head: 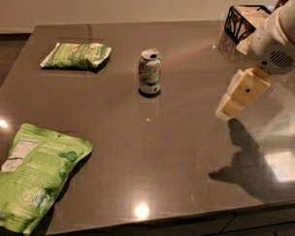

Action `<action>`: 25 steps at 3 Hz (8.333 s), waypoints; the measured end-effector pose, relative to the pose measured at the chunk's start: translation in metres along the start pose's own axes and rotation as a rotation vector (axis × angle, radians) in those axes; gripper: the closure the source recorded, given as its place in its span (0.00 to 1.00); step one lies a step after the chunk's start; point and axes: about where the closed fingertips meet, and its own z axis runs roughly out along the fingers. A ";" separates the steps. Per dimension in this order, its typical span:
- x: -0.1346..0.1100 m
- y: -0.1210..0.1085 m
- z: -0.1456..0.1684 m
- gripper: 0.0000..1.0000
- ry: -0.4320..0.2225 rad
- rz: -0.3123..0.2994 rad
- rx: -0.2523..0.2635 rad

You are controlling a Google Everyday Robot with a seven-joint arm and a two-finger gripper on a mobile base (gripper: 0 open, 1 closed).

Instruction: Knock 7up can over

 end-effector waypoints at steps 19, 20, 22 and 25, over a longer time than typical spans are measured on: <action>-0.109 -0.032 0.097 1.00 0.295 -0.347 -0.080; -0.097 -0.025 0.103 1.00 0.351 -0.404 -0.087; -0.078 -0.017 0.112 0.85 0.459 -0.498 -0.107; -0.082 0.014 0.141 0.20 0.442 -0.579 -0.232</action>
Offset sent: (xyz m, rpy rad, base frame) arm 0.0746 0.0718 -0.0197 0.2621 -0.1136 -0.0591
